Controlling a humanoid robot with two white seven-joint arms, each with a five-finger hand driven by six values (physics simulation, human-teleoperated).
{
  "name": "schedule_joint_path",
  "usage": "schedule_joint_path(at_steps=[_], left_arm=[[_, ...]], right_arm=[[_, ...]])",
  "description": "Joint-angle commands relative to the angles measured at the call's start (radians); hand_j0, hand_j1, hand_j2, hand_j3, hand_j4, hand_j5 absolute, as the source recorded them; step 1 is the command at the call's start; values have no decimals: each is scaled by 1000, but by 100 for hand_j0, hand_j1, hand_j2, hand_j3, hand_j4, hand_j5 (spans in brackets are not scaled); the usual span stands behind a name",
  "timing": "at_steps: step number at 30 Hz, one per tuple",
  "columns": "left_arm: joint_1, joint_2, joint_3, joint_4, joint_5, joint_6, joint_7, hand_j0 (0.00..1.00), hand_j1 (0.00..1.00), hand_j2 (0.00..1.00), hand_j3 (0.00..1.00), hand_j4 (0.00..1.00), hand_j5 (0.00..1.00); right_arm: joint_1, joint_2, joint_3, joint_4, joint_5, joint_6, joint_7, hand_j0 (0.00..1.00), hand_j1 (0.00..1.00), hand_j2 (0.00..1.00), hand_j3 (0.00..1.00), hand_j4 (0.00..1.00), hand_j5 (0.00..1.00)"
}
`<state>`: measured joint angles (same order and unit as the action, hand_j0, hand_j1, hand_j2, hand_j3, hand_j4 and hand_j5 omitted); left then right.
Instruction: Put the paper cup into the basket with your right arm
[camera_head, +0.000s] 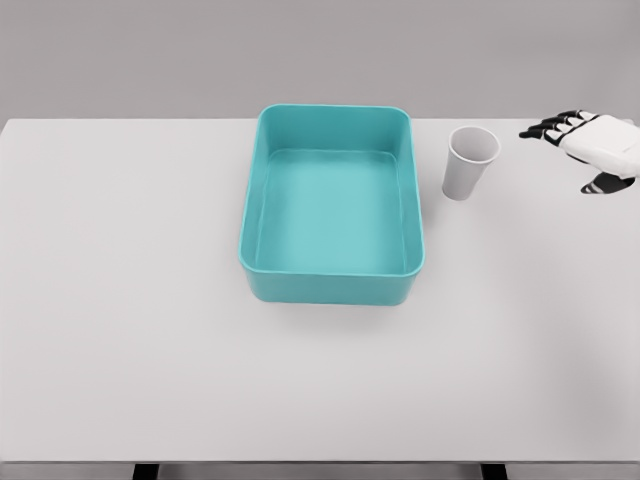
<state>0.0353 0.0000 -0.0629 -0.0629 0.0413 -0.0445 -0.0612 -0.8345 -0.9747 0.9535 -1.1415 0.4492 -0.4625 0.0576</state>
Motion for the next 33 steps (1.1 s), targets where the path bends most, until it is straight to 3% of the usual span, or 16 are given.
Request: schedule_joint_path(at_steps=[1, 5, 8, 13, 16, 17, 21, 26, 27, 30, 33], left_arm=[[0, 0, 0, 0, 0, 0, 0, 100, 100, 100, 100, 100, 100], [0, 0, 0, 0, 0, 0, 0, 100, 100, 100, 100, 100, 100], [0, 0, 0, 0, 0, 0, 0, 100, 100, 100, 100, 100, 100], [0, 0, 0, 0, 0, 0, 0, 100, 100, 100, 100, 100, 100], [0, 0, 0, 0, 0, 0, 0, 100, 100, 100, 100, 100, 100], [0, 0, 0, 0, 0, 0, 0, 100, 100, 100, 100, 100, 100], [0, 0, 0, 0, 0, 0, 0, 100, 100, 100, 100, 100, 100], [0, 0, 0, 0, 0, 0, 0, 100, 100, 100, 100, 100, 100], [0, 0, 0, 0, 0, 0, 0, 100, 100, 100, 100, 100, 100], [0, 0, 0, 0, 0, 0, 0, 100, 100, 100, 100, 100, 100], [0, 0, 0, 0, 0, 0, 0, 100, 100, 100, 100, 100, 100]], right_arm=[[0, -1, 2, 0, -3, 1, -2, 100, 100, 100, 100, 100, 100], [-8, 13, 4, -1, -38, -5, -2, 100, 100, 100, 100, 100, 100], [5, 18, 39, 0, -303, 1, 5, 100, 100, 100, 100, 100, 100], [32, 11, 33, 2, -566, -4, -1, 100, 100, 100, 100, 100, 100], [41, 13, 30, 12, -667, -8, -1, 100, 100, 100, 100, 100, 100], [60, 22, 30, 19, -756, -2, -1, 100, 100, 100, 100, 100, 100], [117, 97, 19, 42, -851, -2, -1, 100, 100, 100, 100, 100, 100], [227, 188, -165, 95, -886, -2, -2, 100, 100, 100, 100, 100, 100], [233, 192, -171, 97, -896, -2, -2, 100, 100, 100, 100, 100, 100], [253, 221, -174, 120, -1063, -2, -2, 100, 100, 100, 100, 100, 100], [253, 272, -191, 170, -1069, -2, -2, 100, 100, 100, 100, 100, 100]])
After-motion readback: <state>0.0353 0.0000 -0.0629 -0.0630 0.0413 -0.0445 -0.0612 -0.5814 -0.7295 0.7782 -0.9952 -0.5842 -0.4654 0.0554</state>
